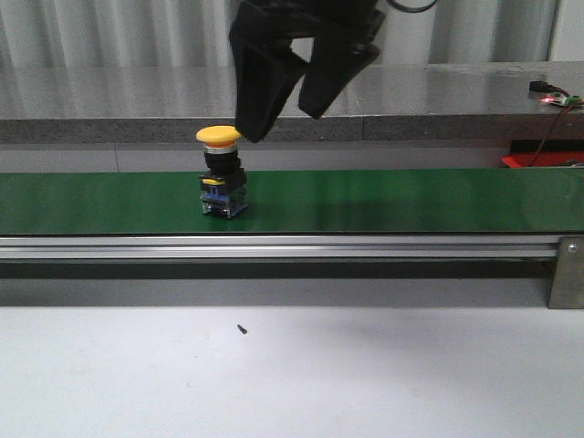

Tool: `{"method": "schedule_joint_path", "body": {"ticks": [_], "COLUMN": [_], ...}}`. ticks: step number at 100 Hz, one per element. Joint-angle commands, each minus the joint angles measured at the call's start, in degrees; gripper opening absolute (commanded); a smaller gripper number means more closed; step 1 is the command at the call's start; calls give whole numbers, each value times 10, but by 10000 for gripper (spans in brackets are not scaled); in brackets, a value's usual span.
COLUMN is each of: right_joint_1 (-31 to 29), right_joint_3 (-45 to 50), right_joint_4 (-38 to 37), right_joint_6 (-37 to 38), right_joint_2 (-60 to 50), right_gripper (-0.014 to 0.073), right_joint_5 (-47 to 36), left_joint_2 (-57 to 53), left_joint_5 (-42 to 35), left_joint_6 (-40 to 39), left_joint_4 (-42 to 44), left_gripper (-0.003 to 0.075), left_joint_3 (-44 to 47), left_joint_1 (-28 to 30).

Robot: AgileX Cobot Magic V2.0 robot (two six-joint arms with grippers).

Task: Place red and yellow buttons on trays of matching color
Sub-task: 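Grasp the second yellow button on the belt with the right gripper, then carry the second yellow button toward the yellow tray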

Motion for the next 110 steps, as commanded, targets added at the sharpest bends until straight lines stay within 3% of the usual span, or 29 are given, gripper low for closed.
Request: {"method": "schedule_joint_path", "body": {"ticks": [1,40,54,85,110], "right_joint_1": [3,3,3,3,-9], "right_joint_3": [-29,-30,-30,-30,-28], "right_joint_4": [4,32,46,54,55], "right_joint_6": [-21,-21,-21,-20,5], "right_joint_2": [-12,29,29,29,10], "right_gripper": [654,632,522,135,99], "right_joint_5": [-29,-96,-128,-137,-123], "left_joint_2": [5,5,5,5,5], "left_joint_5": [-39,-39,-39,-39,-39], "left_joint_6": [-4,-4,-4,-4,-4], "left_joint_4": [-6,-6,-6,-6,-6], "left_gripper": [-20,-20,-20,-20,-20], "left_joint_3": [-14,-14,-14,-14,-14], "left_joint_1": [-3,-3,-3,-3,-3]}}
